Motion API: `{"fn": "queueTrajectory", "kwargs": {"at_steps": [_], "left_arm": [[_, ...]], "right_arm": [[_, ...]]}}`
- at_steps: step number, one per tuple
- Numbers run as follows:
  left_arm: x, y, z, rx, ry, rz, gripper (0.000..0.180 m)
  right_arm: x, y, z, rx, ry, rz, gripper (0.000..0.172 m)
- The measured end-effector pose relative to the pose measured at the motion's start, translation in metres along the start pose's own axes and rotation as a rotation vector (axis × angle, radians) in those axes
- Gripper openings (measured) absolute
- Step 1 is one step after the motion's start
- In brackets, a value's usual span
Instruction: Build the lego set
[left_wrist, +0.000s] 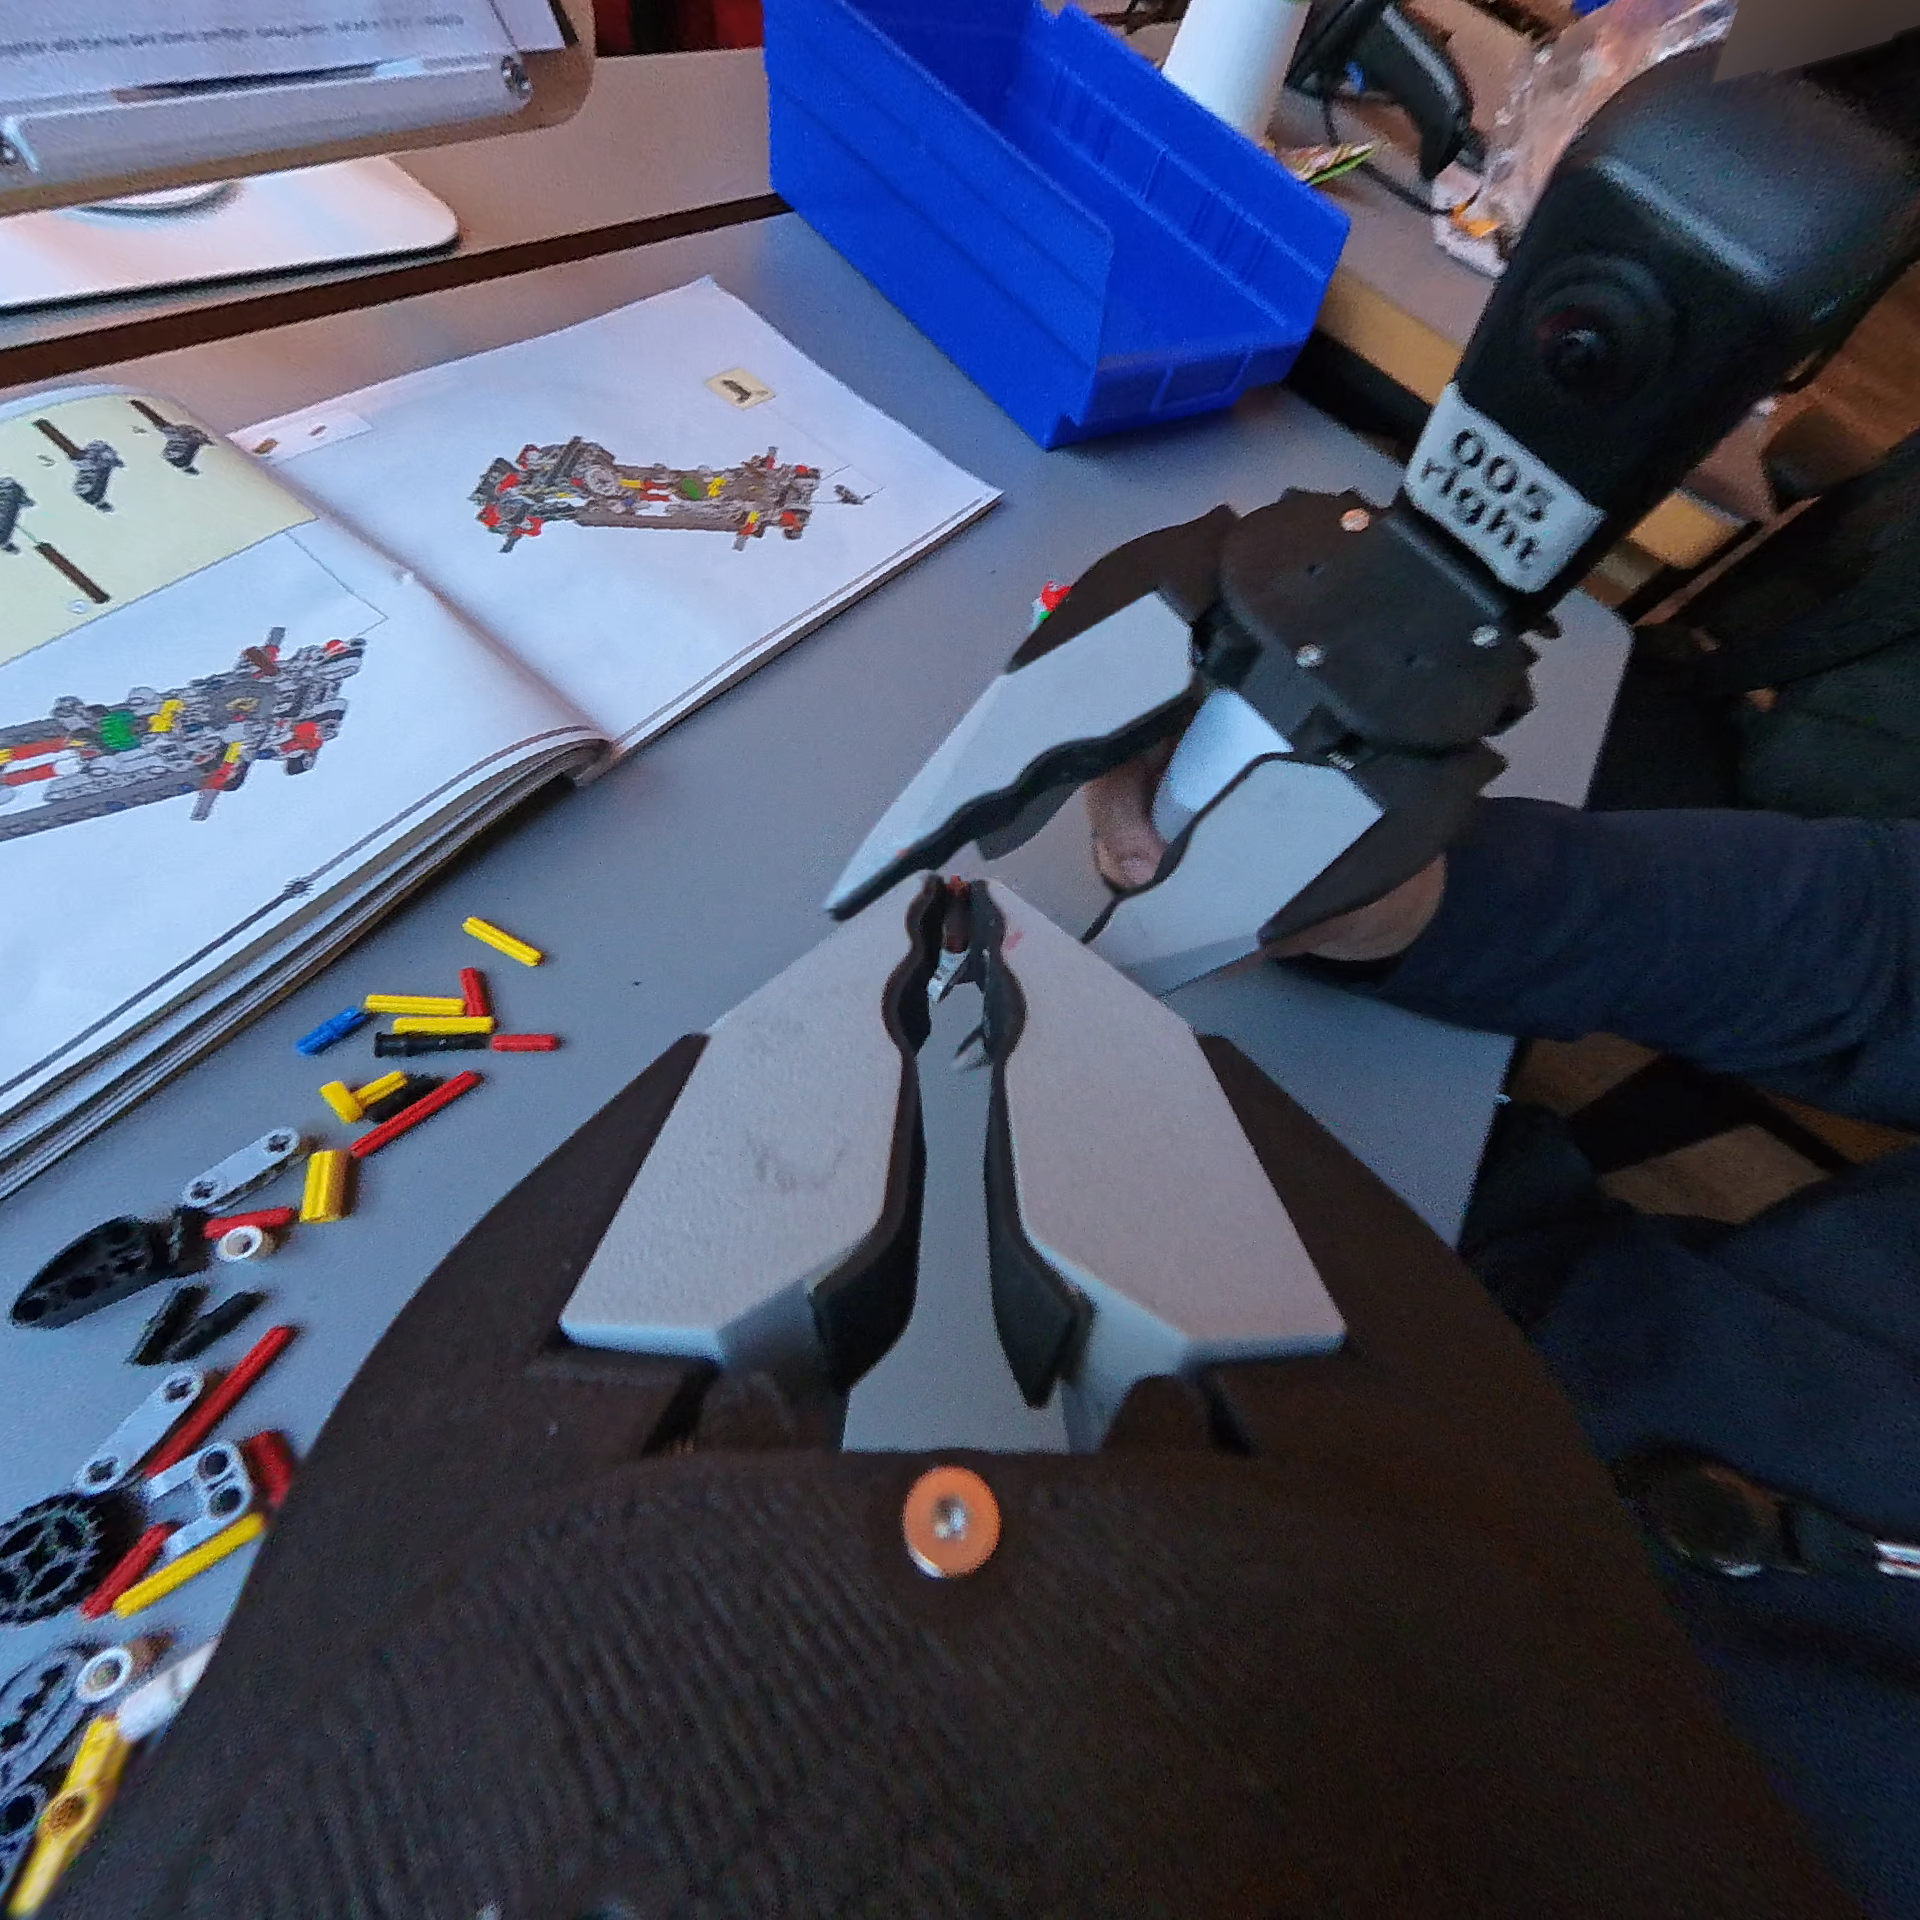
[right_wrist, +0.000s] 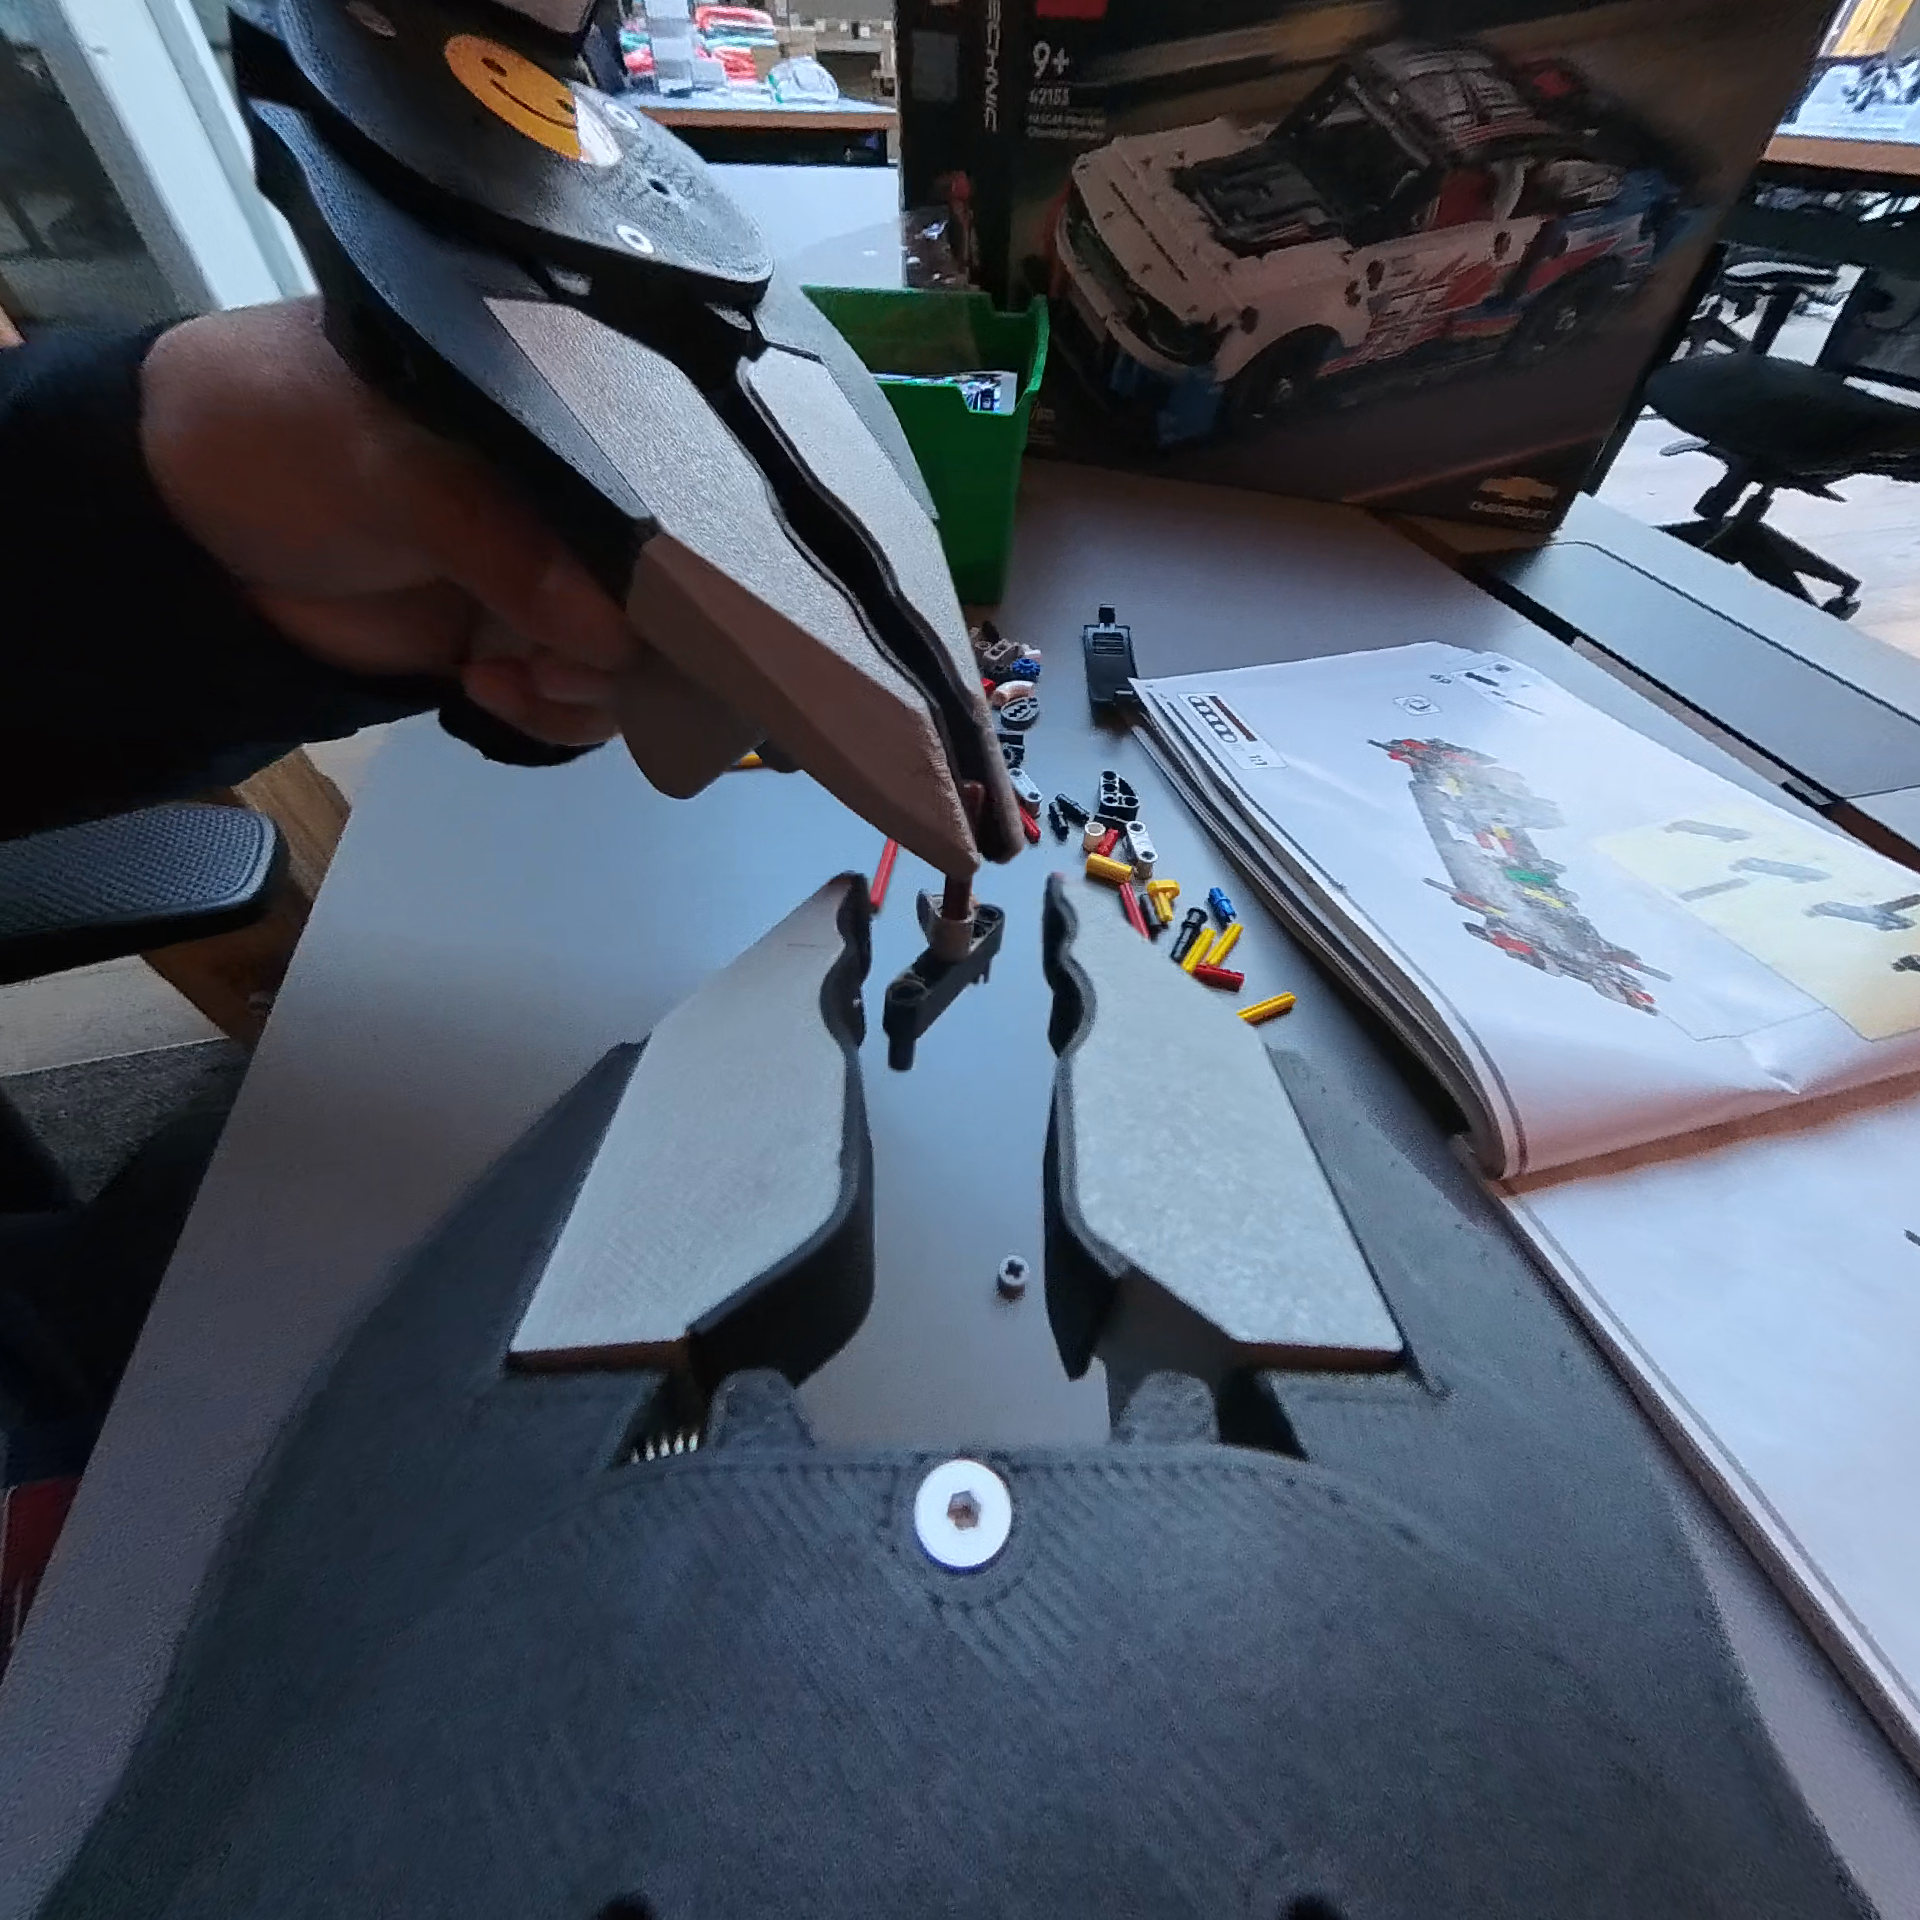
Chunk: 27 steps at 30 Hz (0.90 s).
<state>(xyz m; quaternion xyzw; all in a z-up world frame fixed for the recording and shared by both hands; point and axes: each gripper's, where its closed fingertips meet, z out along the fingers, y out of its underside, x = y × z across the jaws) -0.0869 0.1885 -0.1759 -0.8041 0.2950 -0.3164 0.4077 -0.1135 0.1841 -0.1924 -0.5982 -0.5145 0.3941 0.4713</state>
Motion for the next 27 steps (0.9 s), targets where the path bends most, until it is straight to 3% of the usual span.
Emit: {"fn": "queueTrajectory", "kwargs": {"at_steps": [6,11,13,18,27], "left_arm": [[-0.016,0.003,-0.005,-0.034,-0.098,0.069,0.002],[-0.012,0.012,-0.006,-0.077,-0.07,0.175,0.003],[-0.011,0.024,-0.003,-0.121,-0.059,0.253,0.002],[-0.006,0.049,0.001,-0.17,0.028,0.321,0.002],[-0.011,0.054,0.006,-0.06,0.131,0.369,0.002]], "right_arm": [[0.012,-0.003,-0.012,0.046,0.002,0.045,0.019],[0.026,0.0,-0.023,0.053,-0.06,0.107,0.016],[0.023,0.014,-0.023,-0.02,-0.138,0.125,0.007],[0.011,0.063,-0.018,-0.296,-0.234,0.118,0.008],[0.02,0.105,-0.012,-0.547,-0.101,-0.096,0.01]]}}
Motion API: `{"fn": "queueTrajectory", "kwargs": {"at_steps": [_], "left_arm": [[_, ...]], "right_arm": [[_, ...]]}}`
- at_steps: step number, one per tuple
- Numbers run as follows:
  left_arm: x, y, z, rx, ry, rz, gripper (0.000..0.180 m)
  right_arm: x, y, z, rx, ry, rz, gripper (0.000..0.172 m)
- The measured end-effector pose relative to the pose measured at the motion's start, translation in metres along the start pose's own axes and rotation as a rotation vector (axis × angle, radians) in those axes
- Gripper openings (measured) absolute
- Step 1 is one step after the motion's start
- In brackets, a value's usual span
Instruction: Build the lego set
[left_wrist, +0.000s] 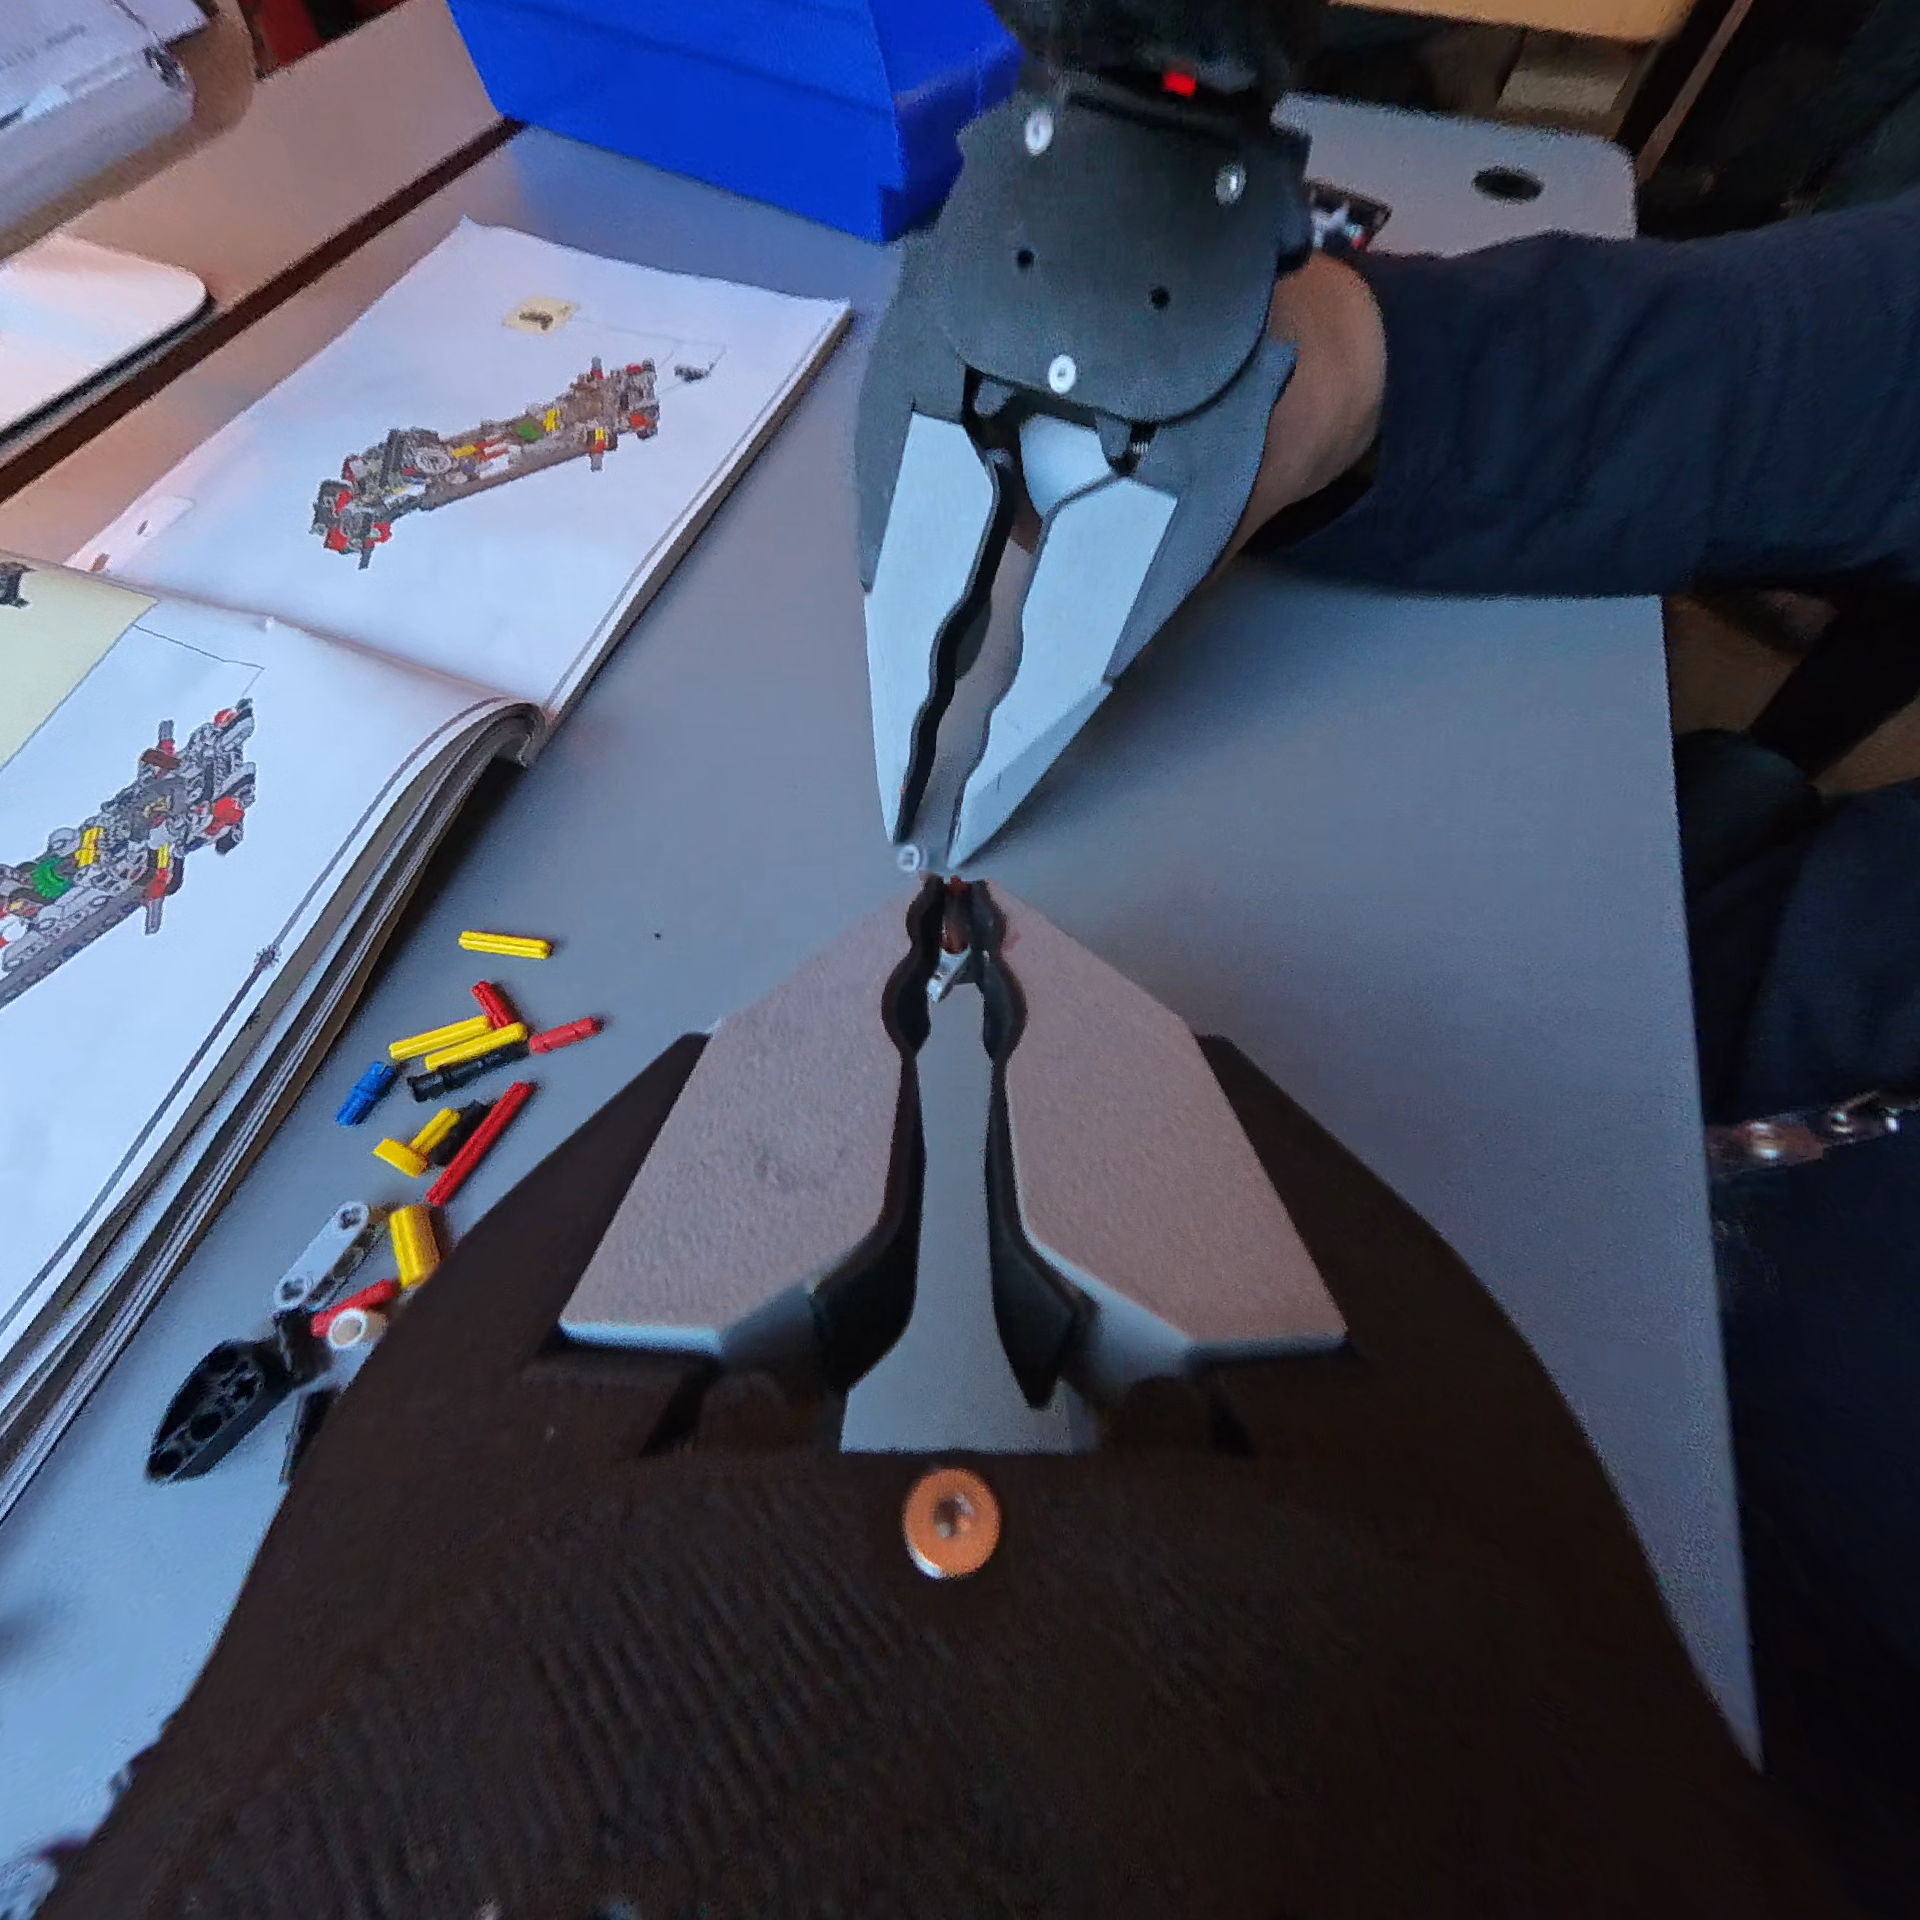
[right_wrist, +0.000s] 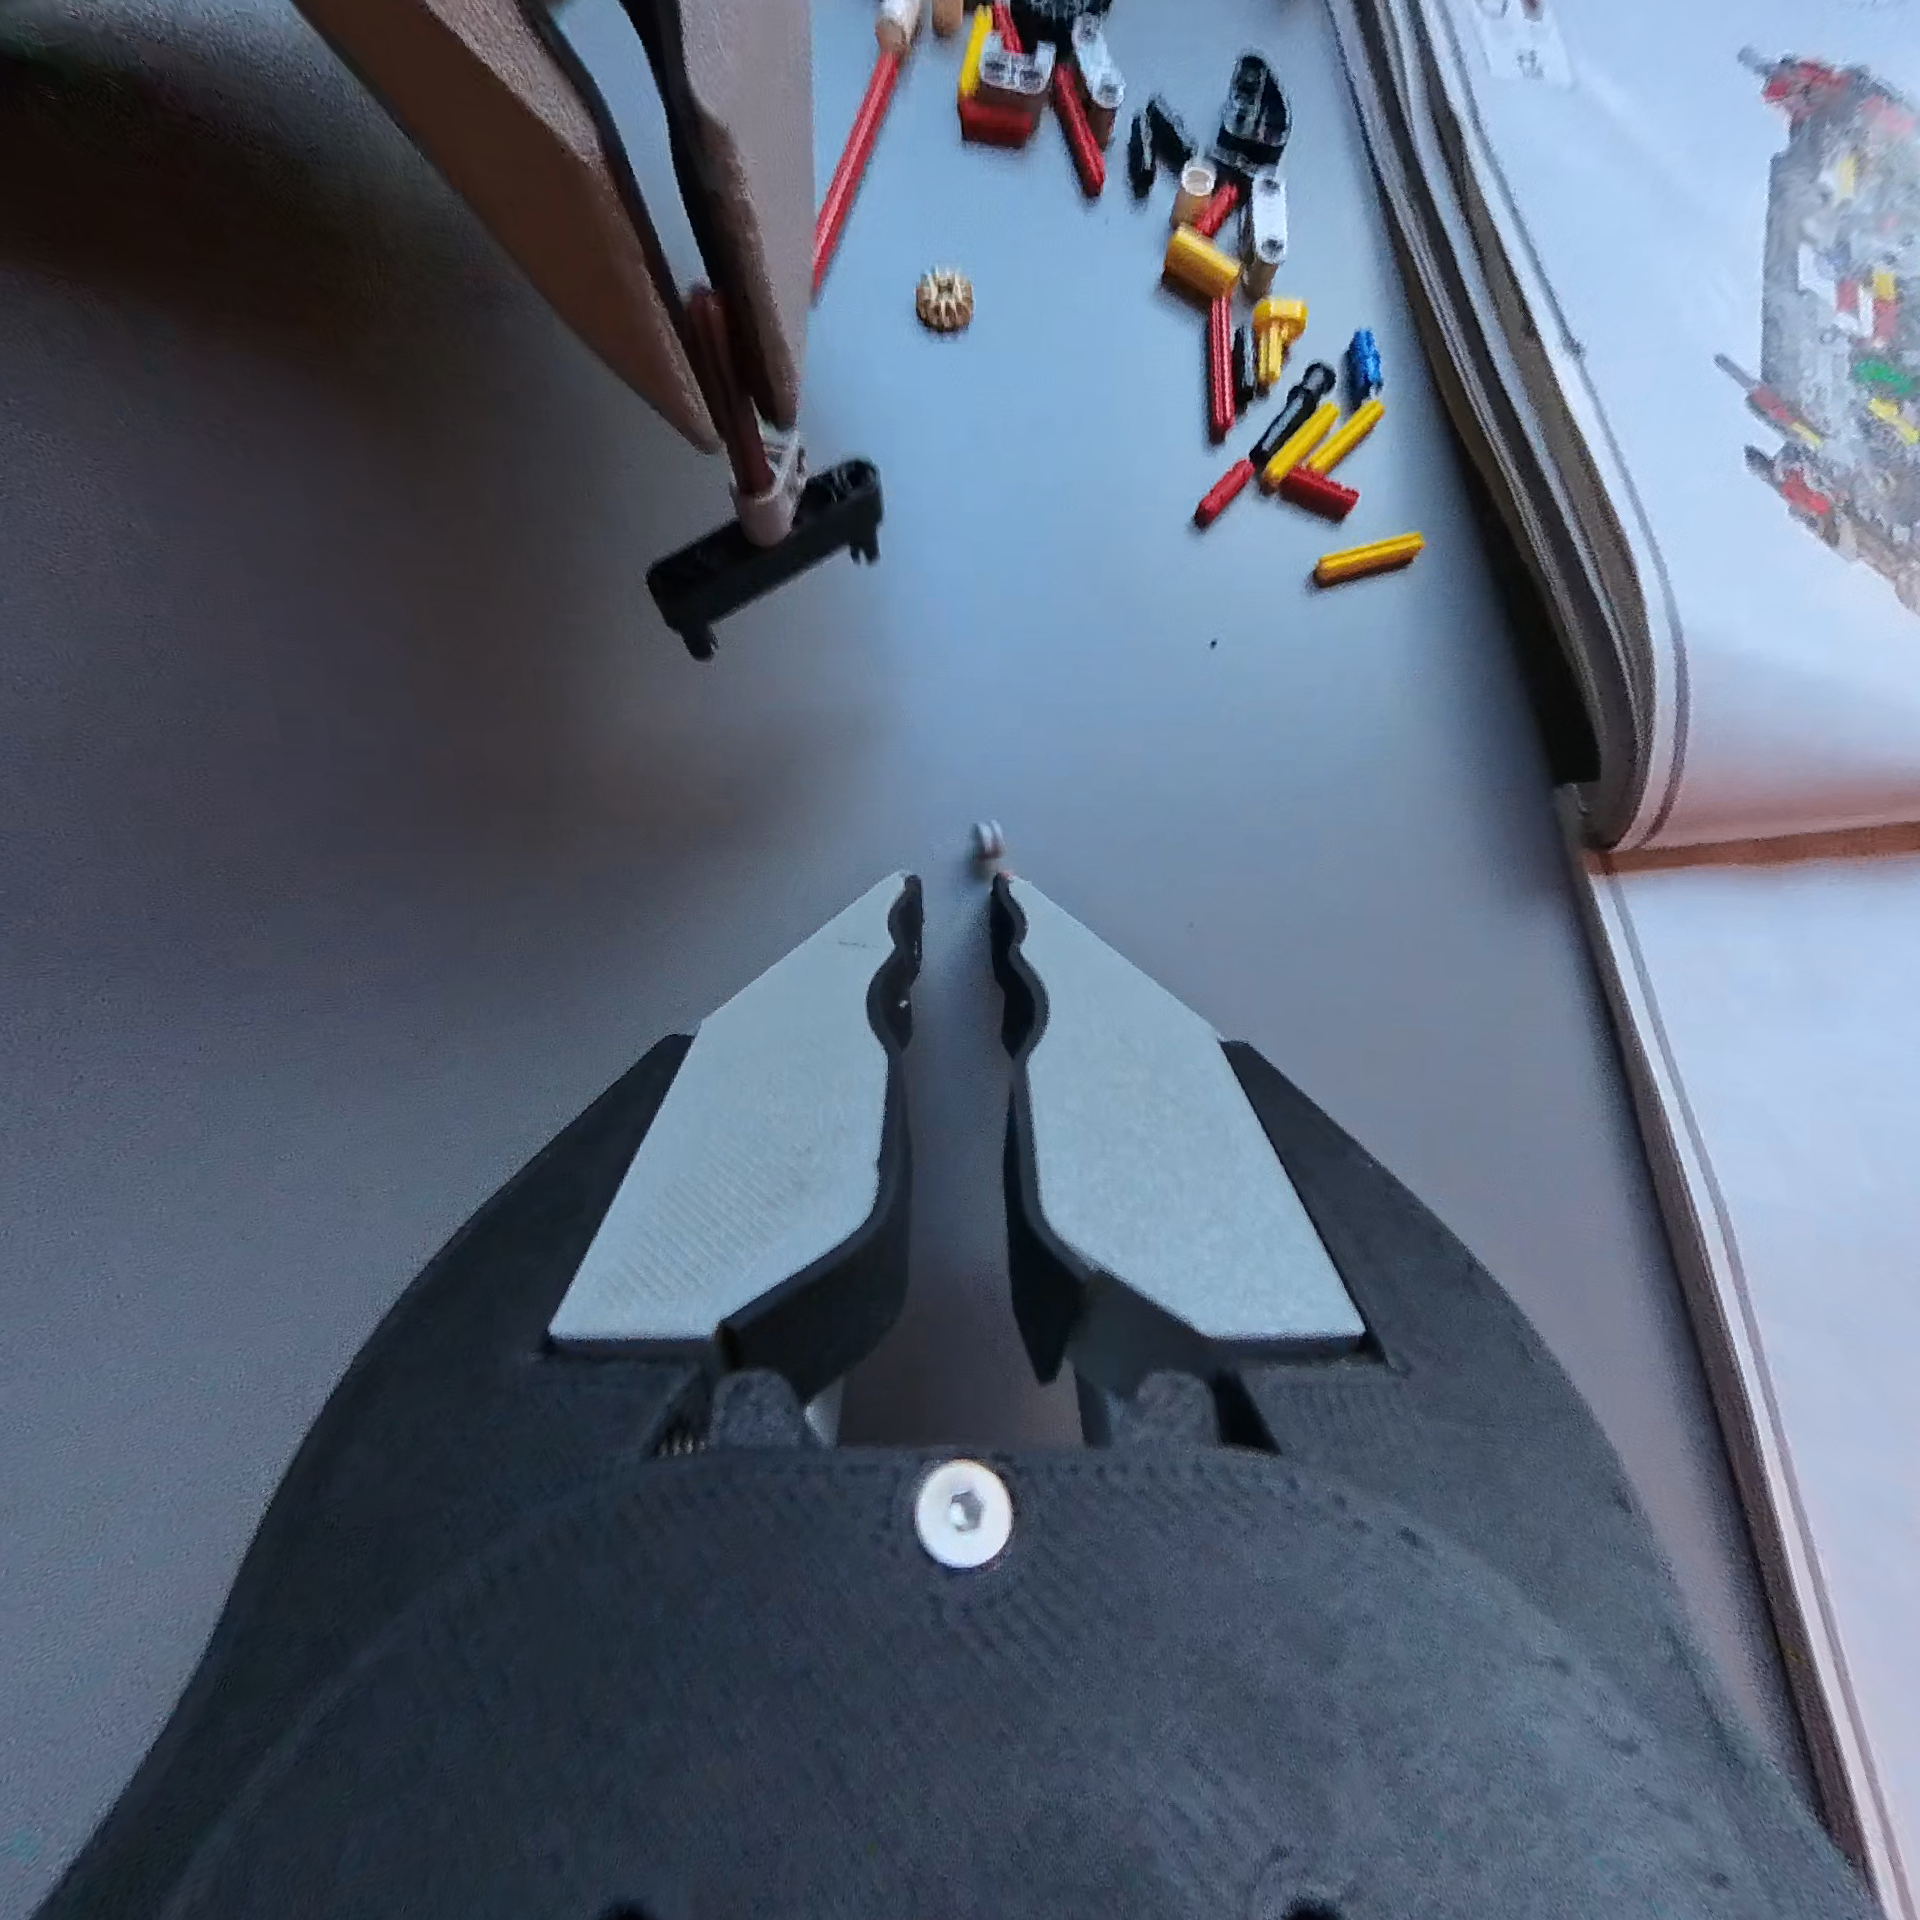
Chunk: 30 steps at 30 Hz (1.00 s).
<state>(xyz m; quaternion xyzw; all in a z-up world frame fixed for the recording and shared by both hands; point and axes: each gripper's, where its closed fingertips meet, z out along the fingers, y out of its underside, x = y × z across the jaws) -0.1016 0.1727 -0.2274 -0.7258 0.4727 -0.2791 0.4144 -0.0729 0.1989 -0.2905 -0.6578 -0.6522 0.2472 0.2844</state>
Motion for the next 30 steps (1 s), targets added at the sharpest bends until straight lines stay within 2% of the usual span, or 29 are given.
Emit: {"fn": "queueTrajectory", "kwargs": {"at_steps": [4,6,10,13,16,18,20,23,27,30], "left_arm": [[-0.004,0.002,0.002,0.089,0.041,-0.021,0.002],[-0.007,0.009,0.004,0.07,0.04,-0.004,0.002],[-0.007,0.008,0.002,0.114,0.031,0.045,0.002],[-0.006,0.001,-0.005,0.179,0.012,0.079,0.002],[-0.011,-0.005,-0.009,0.227,-0.018,0.08,0.002],[-0.015,-0.009,-0.008,0.249,-0.027,0.062,0.002],[-0.018,-0.009,-0.006,0.244,-0.041,0.047,0.002],[-0.018,-0.01,-0.003,0.236,-0.069,0.059,0.002],[-0.028,-0.006,-0.001,0.189,-0.182,0.126,0.002],[-0.035,0.001,0.0,0.139,-0.235,0.148,0.003]], "right_arm": [[-0.004,-0.004,0.003,0.024,-0.029,0.015,0.01],[-0.007,-0.005,0.004,0.026,-0.045,0.003,0.0],[-0.012,-0.006,0.005,0.033,-0.066,-0.03,0.0],[-0.015,-0.013,0.003,0.069,-0.079,-0.035,0.005],[-0.022,-0.036,-0.005,0.197,-0.095,-0.039,0.011],[-0.022,-0.053,-0.012,0.287,-0.088,-0.01,0.021],[-0.022,-0.065,-0.018,0.36,-0.073,0.012,0.033],[-0.009,-0.062,-0.021,0.35,0.016,-0.005,0.034],[0.028,-0.043,-0.027,0.276,0.209,0.035,0.025],[0.03,-0.039,-0.025,0.274,0.184,0.097,0.016]]}}
